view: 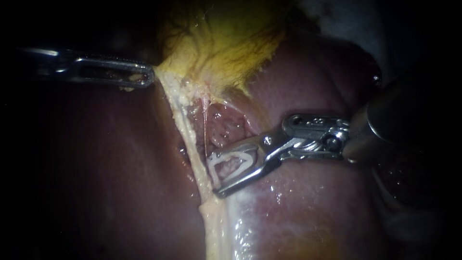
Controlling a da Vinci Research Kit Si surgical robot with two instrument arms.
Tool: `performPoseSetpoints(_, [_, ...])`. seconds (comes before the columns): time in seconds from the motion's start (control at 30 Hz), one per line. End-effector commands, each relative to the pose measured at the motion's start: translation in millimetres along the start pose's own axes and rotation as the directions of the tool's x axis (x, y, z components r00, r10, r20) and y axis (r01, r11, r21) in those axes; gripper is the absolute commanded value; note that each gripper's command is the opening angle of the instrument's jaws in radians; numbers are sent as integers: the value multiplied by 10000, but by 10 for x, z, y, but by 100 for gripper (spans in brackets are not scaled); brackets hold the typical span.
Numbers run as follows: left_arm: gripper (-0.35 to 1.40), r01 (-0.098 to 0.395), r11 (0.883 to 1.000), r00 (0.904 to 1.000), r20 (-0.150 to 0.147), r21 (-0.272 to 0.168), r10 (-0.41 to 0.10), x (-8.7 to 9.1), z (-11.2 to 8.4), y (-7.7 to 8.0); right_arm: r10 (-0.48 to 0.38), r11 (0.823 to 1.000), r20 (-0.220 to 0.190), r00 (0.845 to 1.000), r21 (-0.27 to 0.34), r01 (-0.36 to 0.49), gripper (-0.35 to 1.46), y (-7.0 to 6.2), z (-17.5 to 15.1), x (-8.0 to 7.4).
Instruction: Clipping first clip left tube
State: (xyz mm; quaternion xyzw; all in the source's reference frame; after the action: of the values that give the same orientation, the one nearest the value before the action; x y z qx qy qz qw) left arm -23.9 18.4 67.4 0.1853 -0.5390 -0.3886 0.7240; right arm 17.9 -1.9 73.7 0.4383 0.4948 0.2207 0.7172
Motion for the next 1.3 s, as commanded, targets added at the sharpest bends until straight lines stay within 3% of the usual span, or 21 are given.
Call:
performPoseSetpoints(0.03, [-35, 0, 10000, 10000, 0, 1, 0, 0, 0, 0, -6, 10000, -9, 10000, 4, 6, 57, -1, 0, 0])
performPoseSetpoints(0.37, [-35, -1, 10000, 10000, 1, 0, 1, 0, 0, 0, -36, 9984, -464, 9989, 561, 62, 57, -11, -3, 5])
performPoseSetpoints(0.6, [-35, -2, 10000, 10000, 1, 0, 2, 0, 0, 0, -69, 9919, -383, 9992, 1268, 117, 55, -13, 0, 5])
performPoseSetpoints(1.07, [-35, -3, 10000, 10000, 2, -3, 3, 1, 0, -1, 41, 9915, -403, 9992, 1300, 12, 55, 2, -1, 4])
performPoseSetpoints(1.3, [-35, -4, 10000, 10000, 3, -7, 4, 1, 0, -1, 108, 9916, -457, 9989, 1292, -48, 55, -2, -21, 9])
